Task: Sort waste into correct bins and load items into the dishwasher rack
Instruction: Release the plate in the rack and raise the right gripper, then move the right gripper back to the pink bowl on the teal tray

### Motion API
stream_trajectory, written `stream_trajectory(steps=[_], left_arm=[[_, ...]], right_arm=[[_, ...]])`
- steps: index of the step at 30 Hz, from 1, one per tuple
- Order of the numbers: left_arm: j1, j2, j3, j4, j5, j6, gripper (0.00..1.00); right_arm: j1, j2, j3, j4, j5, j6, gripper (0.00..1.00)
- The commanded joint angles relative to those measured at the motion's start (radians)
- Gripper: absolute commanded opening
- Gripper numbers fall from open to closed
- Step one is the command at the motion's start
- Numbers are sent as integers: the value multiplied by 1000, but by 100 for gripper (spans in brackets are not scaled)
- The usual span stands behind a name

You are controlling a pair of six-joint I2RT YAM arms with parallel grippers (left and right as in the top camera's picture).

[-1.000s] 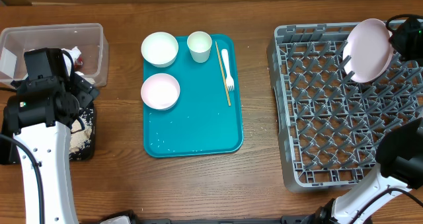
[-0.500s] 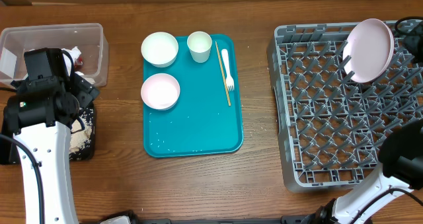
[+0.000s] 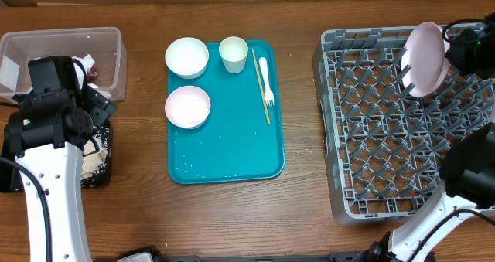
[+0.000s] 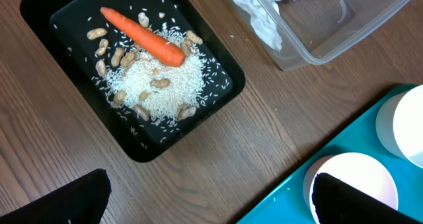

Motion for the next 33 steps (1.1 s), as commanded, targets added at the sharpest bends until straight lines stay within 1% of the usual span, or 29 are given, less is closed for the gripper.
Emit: stream_trajectory(steps=[1, 7, 14, 17, 20, 21, 24, 27, 29, 31, 32, 33], left_arm=[[5, 2, 19, 3, -20, -17, 100], [5, 2, 19, 3, -20, -17, 100], [5, 2, 19, 3, -20, -17, 100], [5, 2, 19, 3, -20, -17, 100], [5, 2, 19, 3, -20, -17, 100], [5, 2, 19, 3, -20, -17, 100], [5, 2, 19, 3, -21, -17, 100], [5, 2, 19, 3, -20, -17, 100], [5, 2, 19, 3, -20, -17, 100], [5, 2, 19, 3, -20, -17, 100], [5, 2, 19, 3, -21, -17, 100], [5, 2, 19, 3, -21, -17, 100]], right_arm=[[-2, -14, 23, -16, -45, -26, 4], [-3, -48, 77, -50, -47, -25, 4], [-2, -121, 81, -59, -54, 6, 5], [-2, -154, 81, -61, -101, 9, 9], [-2, -201, 81, -60, -198, 9, 12], [-2, -217, 81, -60, -231, 9, 16], [12, -274, 81, -60, -383, 8, 36], [51, -308, 80, -60, -489, -3, 53], [98, -322, 80, -62, -505, -3, 67], [164, -327, 80, -63, -505, -3, 85], [203, -327, 80, -63, -505, -3, 97], [255, -326, 78, -56, -504, -3, 100]])
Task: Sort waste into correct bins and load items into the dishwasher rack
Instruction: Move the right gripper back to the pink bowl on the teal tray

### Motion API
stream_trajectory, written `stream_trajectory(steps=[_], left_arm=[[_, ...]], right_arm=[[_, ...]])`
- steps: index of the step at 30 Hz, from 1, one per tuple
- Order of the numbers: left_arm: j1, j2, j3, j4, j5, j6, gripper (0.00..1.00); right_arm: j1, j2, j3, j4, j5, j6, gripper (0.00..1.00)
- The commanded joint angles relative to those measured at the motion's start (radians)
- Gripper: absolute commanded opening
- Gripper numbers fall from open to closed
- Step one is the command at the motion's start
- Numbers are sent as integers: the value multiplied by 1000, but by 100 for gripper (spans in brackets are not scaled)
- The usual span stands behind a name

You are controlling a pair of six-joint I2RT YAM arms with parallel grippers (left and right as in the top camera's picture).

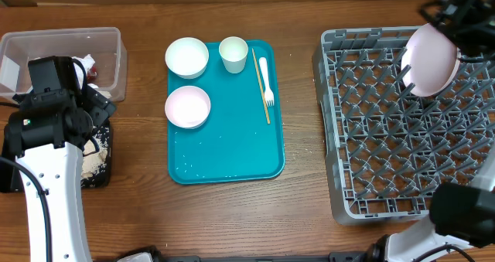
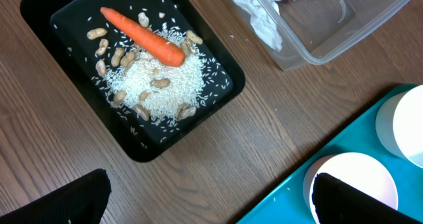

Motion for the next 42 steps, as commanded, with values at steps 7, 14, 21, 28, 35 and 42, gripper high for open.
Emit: stream_trajectory(steps=[7, 14, 21, 28, 35, 42], left_arm=[[5, 2, 19, 3, -21, -17, 100], [5, 2, 19, 3, -20, -17, 100], [5, 2, 19, 3, -21, -17, 100], [5, 2, 19, 3, -20, -17, 100], [5, 2, 19, 3, -21, -17, 100], [5, 2, 19, 3, -21, -17, 100]], right_arm=[[420, 13, -10, 79, 39, -8, 100], [689, 96, -61, 134, 231, 61, 100], [866, 264, -63, 161, 250, 145, 85], [994, 412, -63, 219, 319, 219, 71], [1064, 513, -63, 269, 434, 294, 63], [1071, 566, -63, 315, 445, 343, 60]])
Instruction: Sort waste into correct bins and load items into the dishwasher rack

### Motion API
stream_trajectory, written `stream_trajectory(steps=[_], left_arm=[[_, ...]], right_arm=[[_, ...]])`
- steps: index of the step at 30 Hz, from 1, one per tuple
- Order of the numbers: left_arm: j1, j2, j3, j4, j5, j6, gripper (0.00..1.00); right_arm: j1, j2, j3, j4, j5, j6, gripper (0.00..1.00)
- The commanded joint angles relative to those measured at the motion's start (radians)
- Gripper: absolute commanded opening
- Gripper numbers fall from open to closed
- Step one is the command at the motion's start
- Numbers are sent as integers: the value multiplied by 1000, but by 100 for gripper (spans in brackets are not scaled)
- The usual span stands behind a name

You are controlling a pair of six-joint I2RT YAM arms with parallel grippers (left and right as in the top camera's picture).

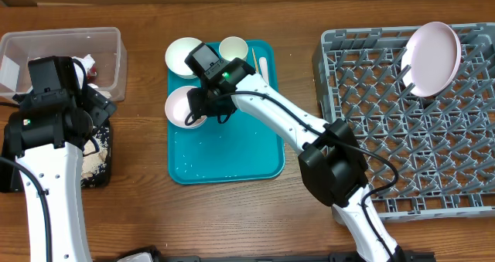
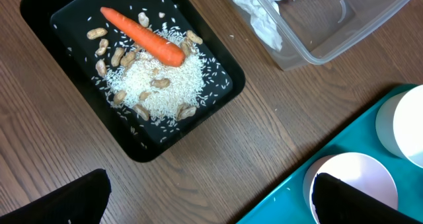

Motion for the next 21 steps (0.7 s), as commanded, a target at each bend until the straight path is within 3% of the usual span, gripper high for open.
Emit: stream_trajectory(steps=[1, 21], left_arm=[[5, 2, 19, 3, -20, -17, 100], [5, 2, 19, 3, -21, -17, 100]], right_arm=[[1, 31, 0, 18, 31, 38, 59], [1, 37, -87, 79, 136, 89, 54]])
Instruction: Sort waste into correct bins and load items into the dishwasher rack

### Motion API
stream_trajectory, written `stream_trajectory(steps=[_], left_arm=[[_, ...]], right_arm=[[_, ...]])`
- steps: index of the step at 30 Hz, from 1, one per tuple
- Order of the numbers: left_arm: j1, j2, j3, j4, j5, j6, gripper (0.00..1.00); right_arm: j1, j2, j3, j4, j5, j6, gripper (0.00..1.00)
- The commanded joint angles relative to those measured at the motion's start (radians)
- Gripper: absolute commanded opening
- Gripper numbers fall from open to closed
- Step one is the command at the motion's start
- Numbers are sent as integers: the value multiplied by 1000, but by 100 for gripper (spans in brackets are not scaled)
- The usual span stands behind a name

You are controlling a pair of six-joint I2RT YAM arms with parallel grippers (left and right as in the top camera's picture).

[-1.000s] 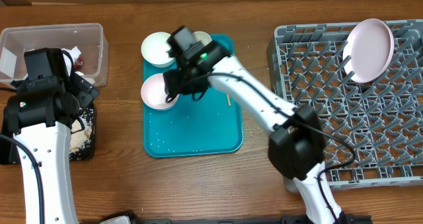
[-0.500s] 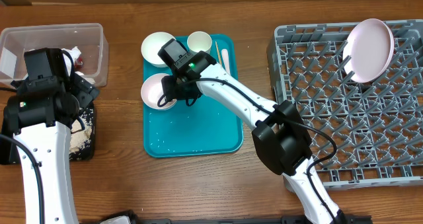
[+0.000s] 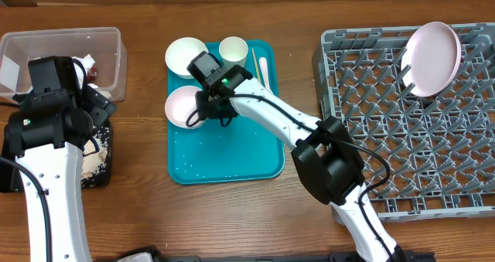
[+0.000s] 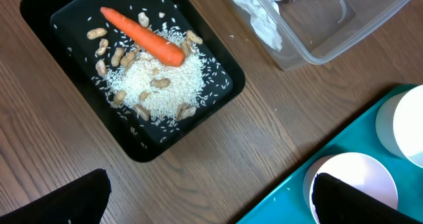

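Note:
On the teal tray (image 3: 232, 150) lie a pink bowl (image 3: 182, 106), a white bowl (image 3: 184, 56), a cup (image 3: 233, 53), a white fork (image 3: 266, 80) and a chopstick (image 3: 261, 92). My right gripper (image 3: 200, 111) is down at the pink bowl's right rim; the arm hides its fingers. A pink plate (image 3: 433, 55) stands on edge in the grey rack (image 3: 340, 123). My left gripper (image 4: 205, 204) hangs open over bare table, with the pink bowl (image 4: 353, 174) by its right finger.
A black tray (image 4: 218, 95) holds rice, peanuts and a carrot (image 4: 142, 36). A clear bin (image 4: 317, 32) with crumpled tissue sits behind it. The rack fills the table's right side.
My right arm has shifted slightly down and right over the pink bowl's rim. The left arm and everything on the tray stayed put.
My right gripper was first at the pink plate in the rack's back right corner, and still beside it a second later. Then the plate stood alone in the rack and the right arm had reached across to the pink bowl, where it stays.

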Motion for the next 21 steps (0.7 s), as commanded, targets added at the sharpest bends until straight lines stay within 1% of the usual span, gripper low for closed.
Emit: stream_trajectory(steps=[1, 3, 5, 7, 10, 13, 21], left_arm=[[5, 2, 19, 3, -20, -17, 100], [5, 2, 19, 3, -21, -17, 100], [5, 2, 19, 3, -20, -17, 100], [5, 2, 19, 3, -20, -17, 100], [5, 2, 19, 3, -21, -17, 100], [5, 2, 19, 3, -20, -17, 100], [5, 2, 19, 3, -20, -17, 100]], right_arm=[[1, 8, -11, 8, 24, 16, 54], [1, 8, -11, 10, 24, 16, 52], [0, 8, -11, 7, 24, 16, 34], [-1, 7, -11, -1, 24, 16, 22], [-6, 7, -11, -24, 27, 15, 10], [-22, 7, 0, -79, 45, 15, 4], [-76, 7, 51, -280, 176, 3, 4]])
